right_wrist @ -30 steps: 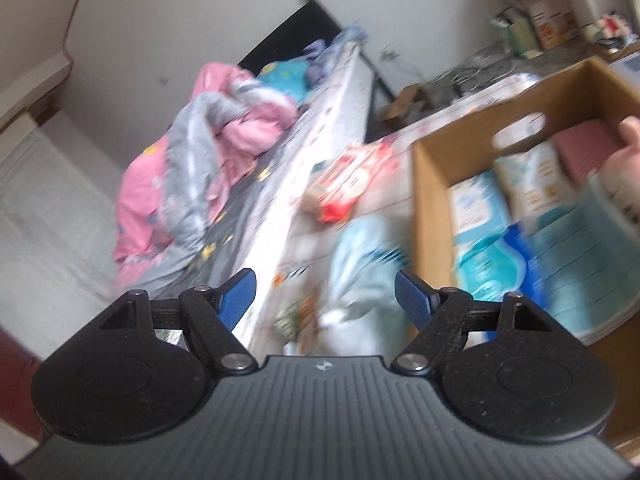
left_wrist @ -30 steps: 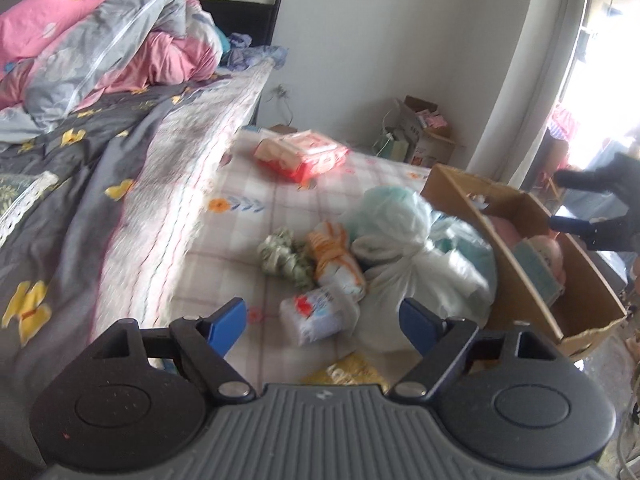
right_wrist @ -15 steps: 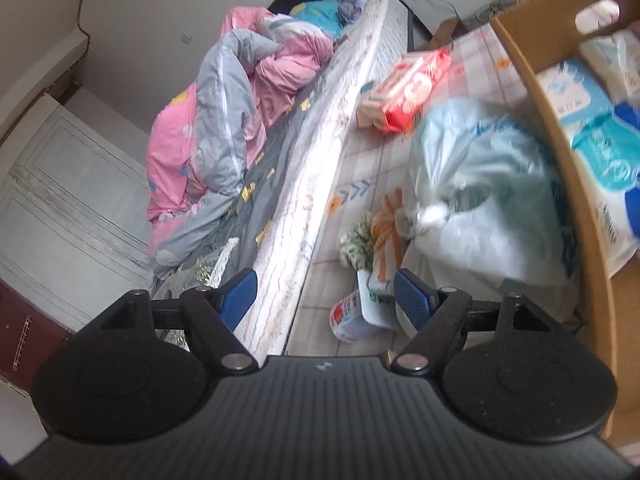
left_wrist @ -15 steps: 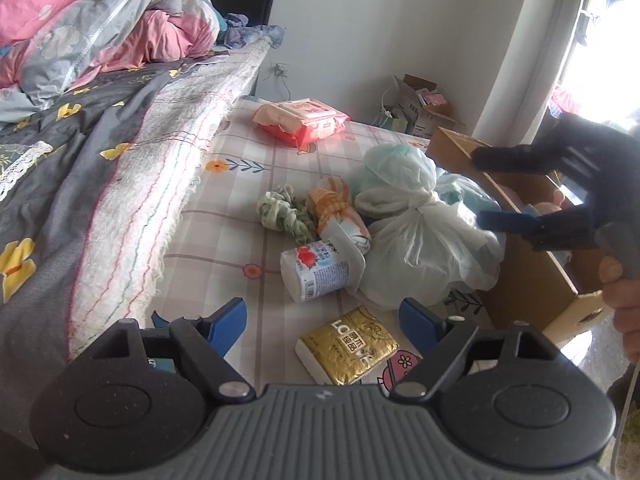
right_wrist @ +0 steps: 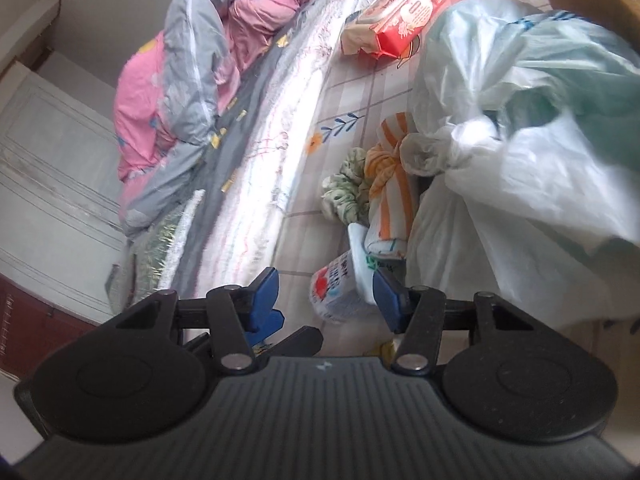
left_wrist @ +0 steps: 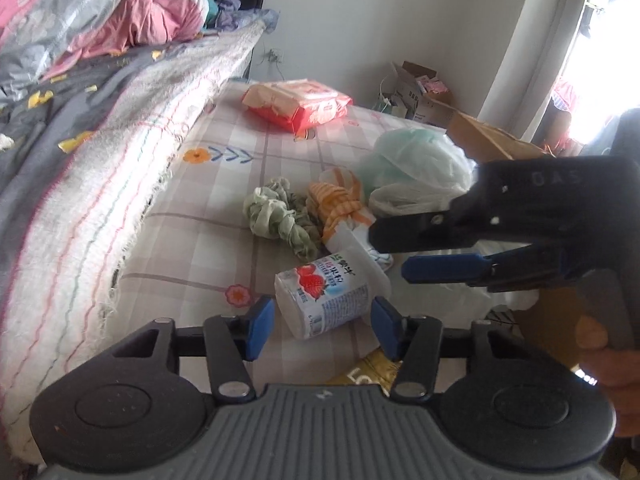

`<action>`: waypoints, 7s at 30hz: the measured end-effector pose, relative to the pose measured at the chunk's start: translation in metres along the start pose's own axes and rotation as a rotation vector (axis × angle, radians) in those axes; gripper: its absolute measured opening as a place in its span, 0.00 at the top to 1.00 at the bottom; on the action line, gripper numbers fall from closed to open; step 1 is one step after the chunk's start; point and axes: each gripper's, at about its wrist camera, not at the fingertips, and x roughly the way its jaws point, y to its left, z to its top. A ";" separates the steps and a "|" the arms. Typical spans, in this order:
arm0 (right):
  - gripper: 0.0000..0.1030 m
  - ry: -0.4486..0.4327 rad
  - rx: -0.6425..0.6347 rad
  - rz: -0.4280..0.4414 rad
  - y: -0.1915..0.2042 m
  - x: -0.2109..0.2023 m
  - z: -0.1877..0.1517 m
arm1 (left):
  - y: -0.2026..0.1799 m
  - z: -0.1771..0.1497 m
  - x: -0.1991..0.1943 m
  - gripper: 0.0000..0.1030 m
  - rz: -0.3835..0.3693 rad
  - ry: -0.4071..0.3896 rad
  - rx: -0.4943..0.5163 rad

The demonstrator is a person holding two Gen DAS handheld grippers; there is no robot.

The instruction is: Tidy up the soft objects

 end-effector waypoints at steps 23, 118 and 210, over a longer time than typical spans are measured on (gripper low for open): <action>0.47 0.104 -0.046 0.046 0.034 0.035 0.003 | 0.028 -0.010 0.011 0.51 -0.020 0.060 -0.068; 0.67 0.146 0.360 -0.137 -0.234 -0.180 0.042 | -0.237 0.050 0.019 0.43 -0.297 0.133 0.339; 0.82 0.016 -0.223 0.019 0.036 -0.115 0.142 | -0.141 0.079 -0.064 0.77 -0.187 -0.228 0.158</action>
